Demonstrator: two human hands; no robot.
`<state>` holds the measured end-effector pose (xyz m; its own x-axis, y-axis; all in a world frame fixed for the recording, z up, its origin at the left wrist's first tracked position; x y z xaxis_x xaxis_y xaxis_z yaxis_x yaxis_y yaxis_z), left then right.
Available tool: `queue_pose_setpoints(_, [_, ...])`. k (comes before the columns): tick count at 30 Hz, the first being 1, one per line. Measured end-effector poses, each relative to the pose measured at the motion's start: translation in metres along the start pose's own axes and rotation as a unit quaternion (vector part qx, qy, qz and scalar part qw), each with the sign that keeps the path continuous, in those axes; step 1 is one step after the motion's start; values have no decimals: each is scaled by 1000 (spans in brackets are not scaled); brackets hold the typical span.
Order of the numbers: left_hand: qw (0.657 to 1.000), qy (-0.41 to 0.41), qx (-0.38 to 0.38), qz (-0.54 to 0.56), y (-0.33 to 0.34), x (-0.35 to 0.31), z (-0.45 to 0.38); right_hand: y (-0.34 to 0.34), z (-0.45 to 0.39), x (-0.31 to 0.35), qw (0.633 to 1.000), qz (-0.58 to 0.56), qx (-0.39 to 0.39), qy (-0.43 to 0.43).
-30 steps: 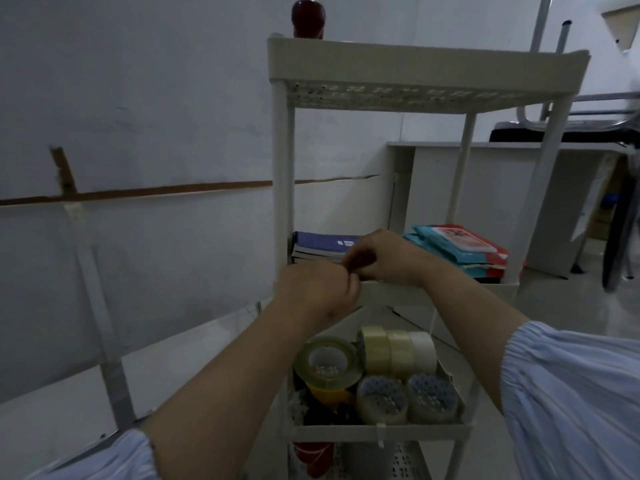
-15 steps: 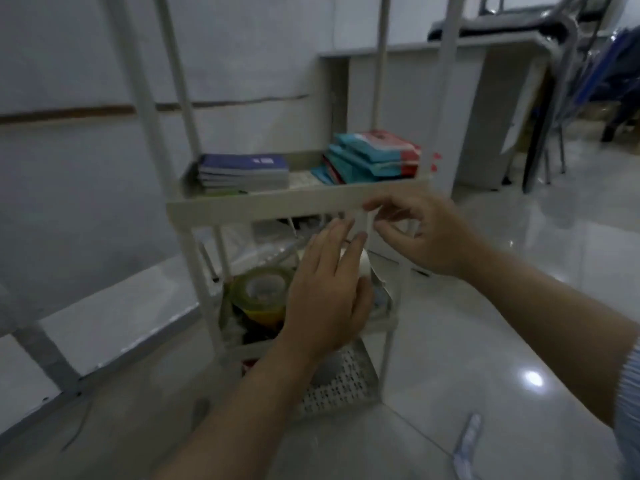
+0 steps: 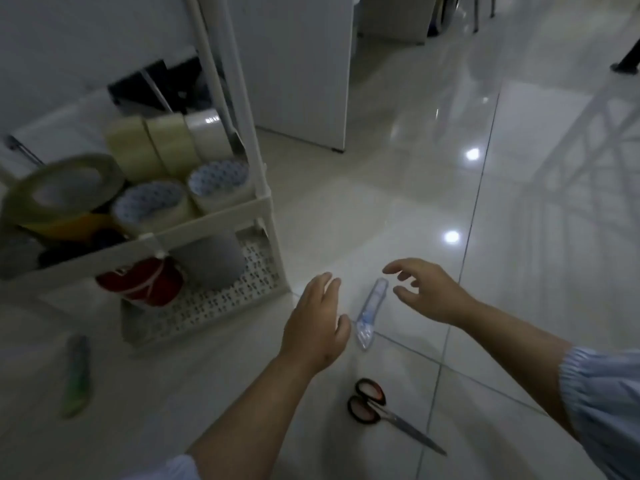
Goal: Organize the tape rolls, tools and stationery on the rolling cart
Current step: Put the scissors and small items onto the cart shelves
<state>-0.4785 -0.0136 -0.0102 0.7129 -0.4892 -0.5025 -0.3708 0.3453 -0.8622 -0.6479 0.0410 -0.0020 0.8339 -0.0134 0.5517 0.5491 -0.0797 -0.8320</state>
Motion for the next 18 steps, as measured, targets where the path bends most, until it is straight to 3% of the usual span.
queue_pose_setpoints(6, [994,-57,90,9,74,18,26,90,51,-28,990,-62,130,-1])
queue_pose_setpoints(10, [983,-70,167,-9,120,38,60,136,92,-25,988,-57,143,3])
queue_pose_setpoints(13, [982,-46,185,-14,141,49,75,152,121,-26,985,-30,168,11])
queue_pose_setpoints(18, [987,-9,153,-47,144,44,74,163,133,-32,980,1,198,-20])
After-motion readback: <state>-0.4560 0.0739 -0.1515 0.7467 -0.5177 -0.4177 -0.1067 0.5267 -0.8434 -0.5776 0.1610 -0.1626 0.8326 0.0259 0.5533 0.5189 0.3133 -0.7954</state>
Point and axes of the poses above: each hand's wrist, its own z-axis away from the middle knuckle, its own y-axis out of the palm, x = y × z, the point moved 6 cm from there along -z, towards the middle knuckle, and after that the axes turned 14 degrees about -y, right-handed, at the moved point
